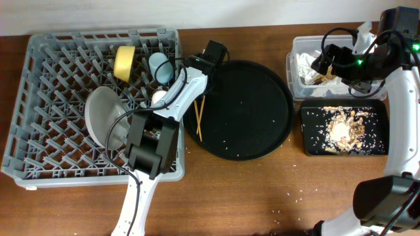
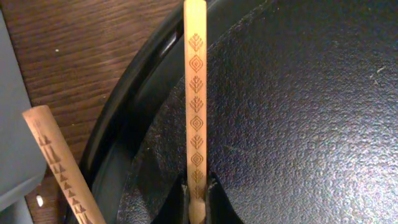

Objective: Sort waste into correct bins and load items into the dishwasher rack
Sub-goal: 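Reach the left gripper to the chopsticks and grasp one, then place the held chopstick upright in the rack with the left gripper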

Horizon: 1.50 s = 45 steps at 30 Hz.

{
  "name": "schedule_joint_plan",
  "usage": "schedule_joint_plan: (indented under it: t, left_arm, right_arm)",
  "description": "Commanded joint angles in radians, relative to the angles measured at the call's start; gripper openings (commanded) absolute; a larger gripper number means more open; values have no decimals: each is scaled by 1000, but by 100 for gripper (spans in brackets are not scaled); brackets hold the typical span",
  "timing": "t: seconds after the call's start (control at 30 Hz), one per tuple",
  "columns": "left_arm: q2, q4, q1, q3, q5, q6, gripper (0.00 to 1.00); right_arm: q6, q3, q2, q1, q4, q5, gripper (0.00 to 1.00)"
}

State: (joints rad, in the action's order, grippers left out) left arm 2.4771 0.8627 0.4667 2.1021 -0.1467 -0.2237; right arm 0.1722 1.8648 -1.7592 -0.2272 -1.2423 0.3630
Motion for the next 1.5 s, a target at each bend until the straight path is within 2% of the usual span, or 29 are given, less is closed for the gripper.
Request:
schedule_joint_plan:
  t: [0.0, 0.3, 0.4, 0.57, 0.73, 0.9, 1.03, 1.1, 1.3, 1.47]
  left_arm:
    - [9, -2, 11, 14, -4, 0, 1]
    - [8, 25, 71, 114, 156, 1, 1]
    - [8, 74, 85, 226, 239, 1, 1]
    - [8, 172, 82, 395, 248, 1, 1]
    - [8, 350, 52, 640, 223, 47, 1]
    - [6, 710, -105, 1043, 98, 45, 1]
    - [-71, 826, -243, 1033, 101, 39, 1]
    - [-100, 826, -307, 1017, 204, 57, 1]
    - [-131, 826, -379, 990, 206, 92, 1]
    - [-135, 826, -396, 780, 132, 98, 1]
  right_arm:
    - [-8, -2, -3, 5, -3, -9, 99]
    - [-8, -2, -3, 5, -3, -9, 99]
    - [-8, -2, -3, 5, -2, -9, 99]
    - [-8, -2, -3, 5, -2, -9, 99]
    - [-8, -2, -3, 5, -3, -9, 99]
    - [-8, -2, -3, 5, -3, -9, 99]
    - [-8, -2, -3, 5, -3, -8, 99]
    - [-8, -2, -3, 5, -3, -9, 99]
    - [-8, -2, -3, 5, -6, -9, 99]
    - [-8, -2, -3, 5, -5, -9, 99]
